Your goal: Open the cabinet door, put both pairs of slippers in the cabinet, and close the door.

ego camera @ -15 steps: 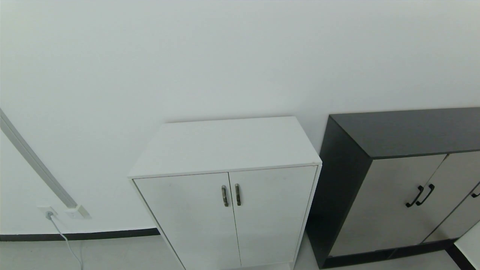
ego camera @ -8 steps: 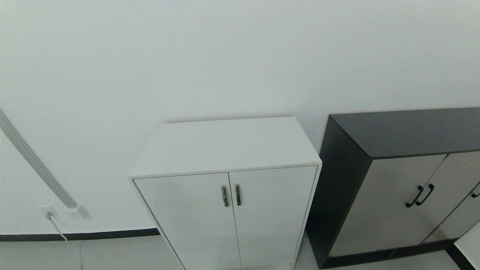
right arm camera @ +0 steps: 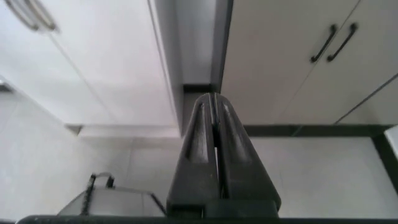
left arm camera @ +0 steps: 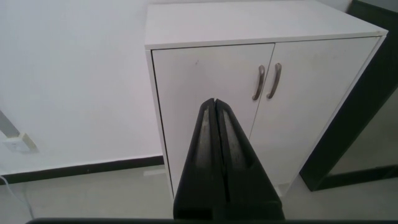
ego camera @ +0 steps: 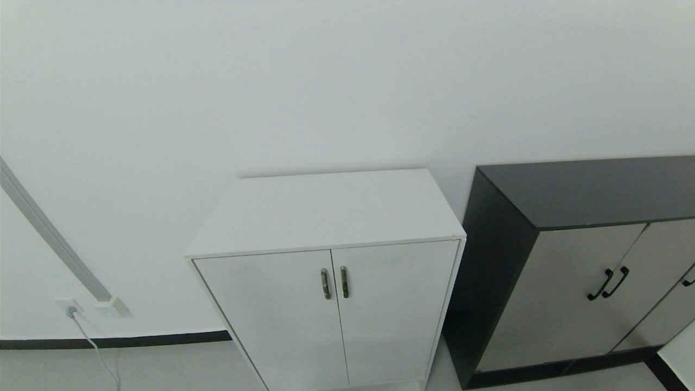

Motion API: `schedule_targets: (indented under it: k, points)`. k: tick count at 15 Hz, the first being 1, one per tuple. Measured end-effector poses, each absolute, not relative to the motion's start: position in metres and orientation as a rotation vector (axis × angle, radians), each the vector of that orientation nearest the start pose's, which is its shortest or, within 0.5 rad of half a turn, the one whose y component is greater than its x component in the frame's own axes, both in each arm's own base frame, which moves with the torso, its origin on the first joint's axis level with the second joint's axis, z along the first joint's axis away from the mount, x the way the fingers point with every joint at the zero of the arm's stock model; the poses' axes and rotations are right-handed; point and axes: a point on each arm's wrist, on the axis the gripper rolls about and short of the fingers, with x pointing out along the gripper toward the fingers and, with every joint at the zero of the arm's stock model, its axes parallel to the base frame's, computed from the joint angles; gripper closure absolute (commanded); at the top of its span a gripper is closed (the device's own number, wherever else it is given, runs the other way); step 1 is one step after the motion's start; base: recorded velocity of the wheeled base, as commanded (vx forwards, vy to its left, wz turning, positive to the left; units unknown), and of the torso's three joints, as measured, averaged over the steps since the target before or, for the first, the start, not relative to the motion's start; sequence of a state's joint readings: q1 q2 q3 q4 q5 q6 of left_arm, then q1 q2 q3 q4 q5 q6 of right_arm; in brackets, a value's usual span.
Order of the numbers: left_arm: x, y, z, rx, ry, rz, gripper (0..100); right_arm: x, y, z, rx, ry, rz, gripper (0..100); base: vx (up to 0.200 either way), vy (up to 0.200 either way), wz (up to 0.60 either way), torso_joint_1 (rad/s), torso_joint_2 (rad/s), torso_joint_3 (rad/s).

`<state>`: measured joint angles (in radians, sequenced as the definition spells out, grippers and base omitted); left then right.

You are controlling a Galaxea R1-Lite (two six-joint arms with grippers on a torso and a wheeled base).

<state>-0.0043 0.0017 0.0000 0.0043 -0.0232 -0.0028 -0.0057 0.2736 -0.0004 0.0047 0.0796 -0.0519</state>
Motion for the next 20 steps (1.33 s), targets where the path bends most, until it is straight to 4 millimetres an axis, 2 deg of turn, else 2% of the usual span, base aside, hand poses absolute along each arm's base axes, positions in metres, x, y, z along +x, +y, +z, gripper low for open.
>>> schedule_targets:
  k: [8,13,20]
  points:
    - [-0.023,0.000,0.075,-0.004,0.006,-0.026,100,-0.021,0.002,0.076,0.012,0.028,0.063,100,0.000,0.000,0.00,0.000,0.00,0.000]
    - [-0.023,0.000,0.075,-0.004,0.006,-0.024,100,-0.023,0.000,0.076,0.041,-0.002,-0.015,100,0.000,0.000,0.00,0.000,0.00,0.000]
    - [-0.023,0.000,0.075,-0.004,0.006,-0.024,100,-0.023,0.000,0.076,0.040,-0.005,-0.015,100,0.000,0.000,0.00,0.000,0.00,0.000]
